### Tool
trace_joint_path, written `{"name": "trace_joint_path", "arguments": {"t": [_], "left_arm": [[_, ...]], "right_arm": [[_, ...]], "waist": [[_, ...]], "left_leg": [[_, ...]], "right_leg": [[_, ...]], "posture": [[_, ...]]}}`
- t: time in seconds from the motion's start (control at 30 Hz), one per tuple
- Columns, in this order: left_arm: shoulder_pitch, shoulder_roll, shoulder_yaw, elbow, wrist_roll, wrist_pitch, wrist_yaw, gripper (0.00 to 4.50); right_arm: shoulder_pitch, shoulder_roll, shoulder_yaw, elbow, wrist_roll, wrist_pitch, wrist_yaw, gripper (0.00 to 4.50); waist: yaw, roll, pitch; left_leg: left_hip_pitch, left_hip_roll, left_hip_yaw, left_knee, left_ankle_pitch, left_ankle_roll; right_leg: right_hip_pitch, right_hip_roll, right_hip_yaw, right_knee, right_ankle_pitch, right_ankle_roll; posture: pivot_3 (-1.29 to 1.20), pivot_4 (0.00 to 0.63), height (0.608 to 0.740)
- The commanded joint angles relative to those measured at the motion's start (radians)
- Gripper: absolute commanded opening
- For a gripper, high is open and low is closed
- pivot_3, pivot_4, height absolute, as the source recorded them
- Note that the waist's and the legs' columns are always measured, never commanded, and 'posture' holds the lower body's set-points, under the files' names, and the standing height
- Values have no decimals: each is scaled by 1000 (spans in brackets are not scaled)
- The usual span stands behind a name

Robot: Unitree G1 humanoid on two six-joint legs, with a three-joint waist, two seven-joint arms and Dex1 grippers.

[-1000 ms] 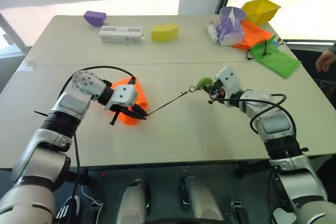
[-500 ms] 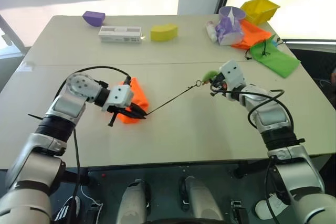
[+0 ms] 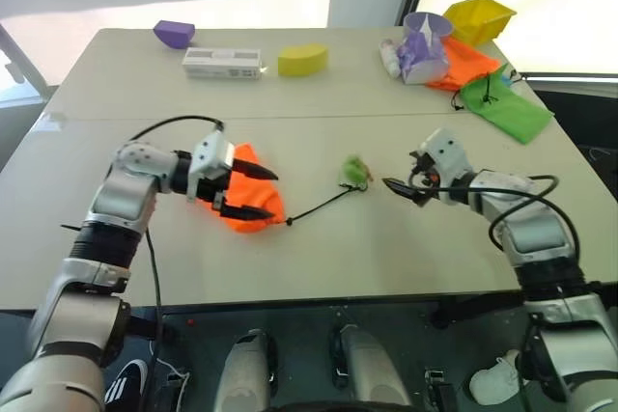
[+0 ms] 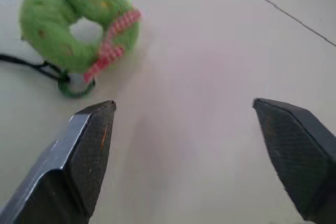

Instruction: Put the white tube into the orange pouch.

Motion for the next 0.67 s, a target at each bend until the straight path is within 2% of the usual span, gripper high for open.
{"name": "trace_joint_path", "arguments": {"t": [0.03,0.13,0.27,0.43,0.67], "left_arm": [[40,-1,145,-41,-52,63,172,3873],[160,-18,220,-111,21,-7,373,3873],[330,0,290,-204,3,116,495,3873],[499,7,392,-282,-89,195,511,3873],[632,-2,437,-341,-74,146,554,3873]], "right_arm": [[39,-26,-124,-143,100,-38,53,4409],[154,-21,-159,-287,180,-65,124,4409],[266,7,-164,-431,268,-51,154,4409],[301,8,-122,-425,275,6,154,4409],[273,8,-89,-374,247,-4,154,4409]], "waist": [[-4,0,0],[-4,0,0],[-4,0,0],[-2,0,0],[1,0,0]], "left_leg": [[1,0,0,0,0,0],[2,0,0,0,0,0],[4,2,0,-2,0,0],[5,4,0,-1,-1,0],[5,4,2,-1,-3,-4]], "right_leg": [[0,0,0,0,0,0],[1,0,1,0,2,3],[3,0,0,0,1,3],[3,-3,0,-1,1,-2],[2,-8,-1,-3,4,-6]], "posture": [[0,150,740],[0,150,740],[0,150,740],[0,150,740],[0,150,740]]}}
